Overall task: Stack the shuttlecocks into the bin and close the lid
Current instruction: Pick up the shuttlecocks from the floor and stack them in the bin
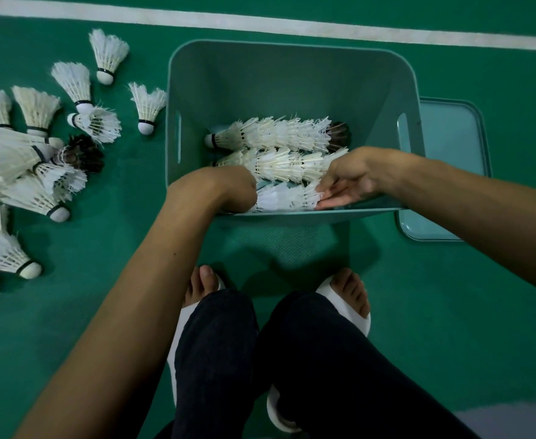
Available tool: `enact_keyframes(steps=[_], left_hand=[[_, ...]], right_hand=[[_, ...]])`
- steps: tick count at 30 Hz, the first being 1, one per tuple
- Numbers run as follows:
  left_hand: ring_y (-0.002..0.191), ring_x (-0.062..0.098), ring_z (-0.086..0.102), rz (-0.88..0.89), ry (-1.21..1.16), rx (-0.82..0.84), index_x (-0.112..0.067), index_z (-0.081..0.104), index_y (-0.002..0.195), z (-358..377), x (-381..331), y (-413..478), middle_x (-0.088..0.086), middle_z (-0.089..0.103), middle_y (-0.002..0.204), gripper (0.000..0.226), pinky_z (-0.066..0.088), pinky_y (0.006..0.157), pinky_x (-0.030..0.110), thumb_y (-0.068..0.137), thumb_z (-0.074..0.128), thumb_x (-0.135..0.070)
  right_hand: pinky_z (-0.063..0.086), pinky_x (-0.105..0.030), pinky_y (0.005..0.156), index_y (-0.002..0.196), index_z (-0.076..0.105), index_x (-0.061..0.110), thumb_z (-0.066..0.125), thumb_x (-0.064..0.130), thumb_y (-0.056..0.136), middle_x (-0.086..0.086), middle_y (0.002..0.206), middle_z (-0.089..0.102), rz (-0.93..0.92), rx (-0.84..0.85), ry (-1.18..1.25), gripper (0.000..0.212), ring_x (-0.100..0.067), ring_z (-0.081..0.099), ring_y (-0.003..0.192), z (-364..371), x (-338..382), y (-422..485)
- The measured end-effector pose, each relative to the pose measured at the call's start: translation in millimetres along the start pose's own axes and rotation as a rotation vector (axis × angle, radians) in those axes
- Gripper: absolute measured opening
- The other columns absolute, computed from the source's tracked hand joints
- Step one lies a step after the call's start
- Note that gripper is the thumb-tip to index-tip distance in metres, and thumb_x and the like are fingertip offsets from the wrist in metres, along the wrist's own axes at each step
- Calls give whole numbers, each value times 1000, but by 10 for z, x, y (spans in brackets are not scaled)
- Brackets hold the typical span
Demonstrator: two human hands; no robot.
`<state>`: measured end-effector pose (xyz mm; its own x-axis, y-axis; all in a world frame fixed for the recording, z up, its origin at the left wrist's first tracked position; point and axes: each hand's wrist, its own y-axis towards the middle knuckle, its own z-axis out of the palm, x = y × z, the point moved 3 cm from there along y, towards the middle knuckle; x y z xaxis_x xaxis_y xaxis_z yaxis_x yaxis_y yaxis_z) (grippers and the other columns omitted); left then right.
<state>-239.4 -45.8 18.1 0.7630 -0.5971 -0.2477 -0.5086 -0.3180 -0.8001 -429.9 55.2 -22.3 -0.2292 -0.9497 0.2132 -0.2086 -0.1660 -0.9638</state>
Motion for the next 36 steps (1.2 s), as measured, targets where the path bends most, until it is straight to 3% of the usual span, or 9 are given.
enact_keyframes(steps=[3, 11, 13, 17, 19, 23, 28, 33, 36], left_hand=[[139, 33, 49, 9, 12, -14, -4, 58, 142, 19, 31, 14, 16, 50, 154, 44, 41, 114, 43, 102, 39, -6], [132, 32, 55, 8, -18, -25, -9, 63, 136, 49, 89, 60, 11, 55, 149, 44, 45, 113, 46, 98, 40, -6], [131, 32, 56, 5, -37, -38, -9, 64, 134, 43, 92, 54, 12, 58, 146, 44, 45, 112, 47, 98, 40, -6], [125, 33, 60, 10, -93, -94, -8, 67, 129, 17, 77, -2, 13, 62, 139, 41, 48, 109, 47, 98, 41, -6], [121, 31, 61, 24, -156, -171, -12, 68, 127, -32, 75, -88, 10, 64, 136, 38, 51, 105, 43, 98, 44, -8], [123, 26, 60, 128, -264, -398, -22, 70, 127, -203, 75, -402, 6, 64, 137, 35, 45, 95, 29, 98, 52, -13], [94, 21, 69, 245, -409, -814, -18, 74, 115, -385, 344, -1019, 2, 75, 110, 24, 55, 84, 32, 99, 57, -18], [71, 11, 65, -10, -596, -1041, -17, 75, 103, 57, 1169, -1230, -4, 74, 98, 17, 48, 68, 30, 96, 59, -19], [87, 25, 68, -331, -695, -1032, -15, 74, 104, 541, 1770, -1138, 4, 74, 104, 19, 50, 75, 33, 91, 61, -22]], right_hand=[[61, -46, 55, 98, 51, -1, 52, -8, 99, -21, 101, 56, 8, -9, -4, 7, -33, 63, 89, -82, 17, -25], [59, -26, 52, 85, 54, 1, 56, 4, 102, -12, 84, 63, 69, -56, -234, 18, -19, 62, 73, 133, -57, 131], [55, -24, 43, 83, 54, 2, 58, 6, 102, -13, 80, 63, 30, -107, -321, 20, -19, 61, 68, 164, -36, 107], [62, -34, 53, 84, 63, -6, 74, 13, 92, -22, 76, 72, -135, -240, -524, 23, -26, 67, 52, 189, 122, -94], [63, -39, 58, 82, 67, -8, 78, 19, 89, -24, 76, 74, -210, -308, -571, 31, -31, 70, 55, 203, 248, -302], [56, -28, 47, 84, 67, -1, 77, 22, 89, -14, 72, 76, -484, -483, -635, 26, -23, 70, 49, 296, 538, -790], [56, -24, 47, 82, 75, 2, 71, 23, 91, -12, 76, 77, -788, -443, -550, 24, -16, 73, 53, 830, 801, -1438], [64, -37, 63, 72, 76, 7, 68, 16, 84, -7, 67, 75, -1074, -362, -434, 17, -20, 74, 62, 1685, 919, -1745], [63, -39, 69, 74, 76, 12, 69, 19, 81, -2, 64, 73, -1144, -291, -533, 12, -16, 72, 62, 2288, 949, -1708]])
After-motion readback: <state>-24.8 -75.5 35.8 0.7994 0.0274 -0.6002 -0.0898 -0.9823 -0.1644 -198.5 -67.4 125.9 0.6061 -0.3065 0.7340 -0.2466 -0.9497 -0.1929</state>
